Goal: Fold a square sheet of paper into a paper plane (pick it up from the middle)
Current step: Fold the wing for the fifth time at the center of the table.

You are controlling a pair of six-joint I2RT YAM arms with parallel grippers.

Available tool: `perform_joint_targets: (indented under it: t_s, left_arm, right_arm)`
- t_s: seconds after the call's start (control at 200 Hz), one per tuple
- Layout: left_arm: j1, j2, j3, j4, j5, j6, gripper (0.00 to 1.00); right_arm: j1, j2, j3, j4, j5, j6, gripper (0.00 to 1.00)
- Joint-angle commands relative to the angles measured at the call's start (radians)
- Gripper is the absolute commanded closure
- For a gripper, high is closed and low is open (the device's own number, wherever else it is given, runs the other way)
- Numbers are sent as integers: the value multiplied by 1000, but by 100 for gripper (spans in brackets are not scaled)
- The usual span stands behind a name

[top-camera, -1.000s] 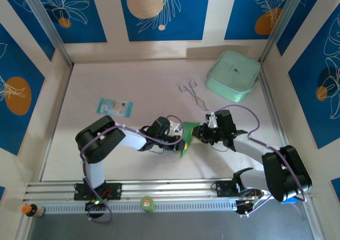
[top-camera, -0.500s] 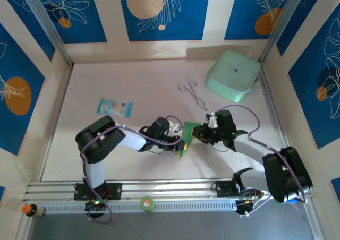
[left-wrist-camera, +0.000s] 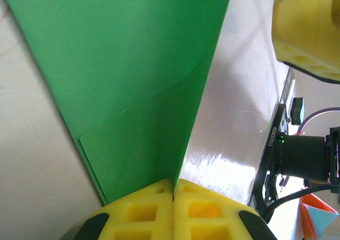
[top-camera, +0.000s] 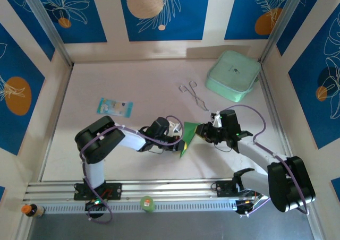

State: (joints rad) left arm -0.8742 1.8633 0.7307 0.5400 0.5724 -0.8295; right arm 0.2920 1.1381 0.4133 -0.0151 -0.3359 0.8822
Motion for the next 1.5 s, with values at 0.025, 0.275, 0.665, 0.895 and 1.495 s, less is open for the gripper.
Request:
perform_joint_targets:
  t_s: [0.025, 0.275, 0.665, 0.895, 1.495]
  left_arm:
    - [9, -17, -11, 32, 15, 5, 100]
    - [18, 23, -34, 120, 33, -58, 100]
    - [36, 59, -77, 217, 37, -154, 100]
    - [47, 72, -112, 290, 33, -203, 100]
    - [67, 136, -158, 462, 38, -347, 100]
  right_arm:
    - [-4, 24, 25, -9, -54, -3, 70]
    - [9, 111, 48, 40, -112, -21, 79]
    - [25, 217, 67, 110, -150, -32, 88]
    - [32, 273, 94, 124, -165, -41, 89]
    - [36, 329, 111, 165, -203, -51, 90]
